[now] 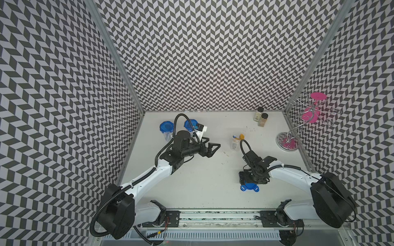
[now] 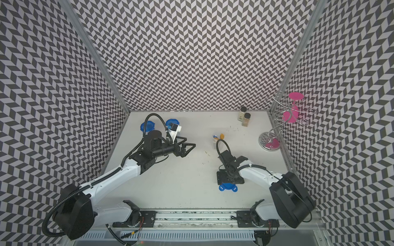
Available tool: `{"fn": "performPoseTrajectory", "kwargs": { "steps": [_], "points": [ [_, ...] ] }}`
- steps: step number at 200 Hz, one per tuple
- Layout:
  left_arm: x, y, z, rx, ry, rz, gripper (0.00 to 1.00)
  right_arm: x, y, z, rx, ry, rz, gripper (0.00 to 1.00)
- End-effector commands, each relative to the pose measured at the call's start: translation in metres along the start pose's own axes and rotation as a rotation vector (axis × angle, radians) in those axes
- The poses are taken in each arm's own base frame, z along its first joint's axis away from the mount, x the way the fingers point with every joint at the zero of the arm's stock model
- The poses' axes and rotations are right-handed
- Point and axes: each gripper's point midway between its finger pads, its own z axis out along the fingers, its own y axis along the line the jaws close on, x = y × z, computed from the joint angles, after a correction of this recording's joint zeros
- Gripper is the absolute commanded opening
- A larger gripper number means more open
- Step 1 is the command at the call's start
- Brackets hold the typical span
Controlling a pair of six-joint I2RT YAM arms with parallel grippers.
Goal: Pack away toiletry kits
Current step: Pick up the lid from the center of the board.
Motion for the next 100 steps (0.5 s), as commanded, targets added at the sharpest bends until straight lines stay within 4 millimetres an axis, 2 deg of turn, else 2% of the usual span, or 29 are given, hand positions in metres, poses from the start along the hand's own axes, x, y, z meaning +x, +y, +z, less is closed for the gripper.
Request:
{"fn": "performPoseTrajectory", "kwargs": {
  "steps": [1,25,69,100],
  "points": [
    [-0.003,-0.004,-0.004,0.002,-0.017,0.019,1.00,0.015,-0.005,0.013,0.048,0.062,-0.017,1.00],
    [-0.005,-0.006,-0.005,0.005,-0.024,0.023,0.99,0.014,-0.007,0.016,0.068,0.054,-0.023,0.98],
    [-0.007,-0.004,-0.008,-0.016,-0.032,0.036,1.00,0.016,-0.006,0.024,0.071,0.070,-0.023,0.79],
    [-0.007,-0.002,-0.009,-0.029,-0.031,0.037,1.00,0.009,-0.001,0.020,0.051,0.048,-0.030,0.67]
  ]
}}
